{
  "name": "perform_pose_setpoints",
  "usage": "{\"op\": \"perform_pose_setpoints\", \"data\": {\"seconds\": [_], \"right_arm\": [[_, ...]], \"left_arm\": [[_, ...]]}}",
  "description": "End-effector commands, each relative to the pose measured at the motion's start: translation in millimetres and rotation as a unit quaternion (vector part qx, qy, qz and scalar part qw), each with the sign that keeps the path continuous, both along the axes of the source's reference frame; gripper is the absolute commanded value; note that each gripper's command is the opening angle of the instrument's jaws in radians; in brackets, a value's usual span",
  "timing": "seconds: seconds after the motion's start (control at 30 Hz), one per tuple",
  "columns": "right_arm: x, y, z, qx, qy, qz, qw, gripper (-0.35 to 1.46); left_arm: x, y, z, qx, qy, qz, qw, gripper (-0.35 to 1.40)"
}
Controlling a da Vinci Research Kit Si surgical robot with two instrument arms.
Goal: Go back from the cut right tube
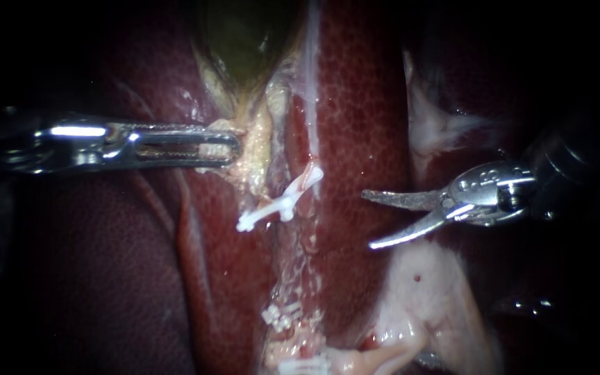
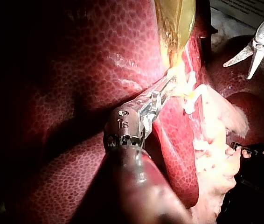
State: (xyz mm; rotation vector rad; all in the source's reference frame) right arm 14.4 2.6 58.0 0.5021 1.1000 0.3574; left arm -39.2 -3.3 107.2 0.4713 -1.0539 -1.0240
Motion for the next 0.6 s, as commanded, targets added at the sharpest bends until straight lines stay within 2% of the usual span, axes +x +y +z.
{"op": "perform_pose_setpoints", "data": {"seconds": [0.03,0.2,0.6], "right_arm": [[0.0,0.0,0.0,0.000,0.000,0.000,1.0000,1.44],[0.1,0.0,0.0,0.000,0.000,0.000,1.0000,1.44],[0.2,0.1,-0.1,0.000,0.001,0.002,1.0000,1.44]], "left_arm": [[-0.2,-0.1,0.1,0.000,-0.001,0.002,1.0000,-0.35],[-0.9,-0.2,0.2,0.000,-0.002,0.002,1.0000,-0.35],[-0.9,-0.2,0.1,0.000,-0.002,0.002,1.0000,-0.35]]}}
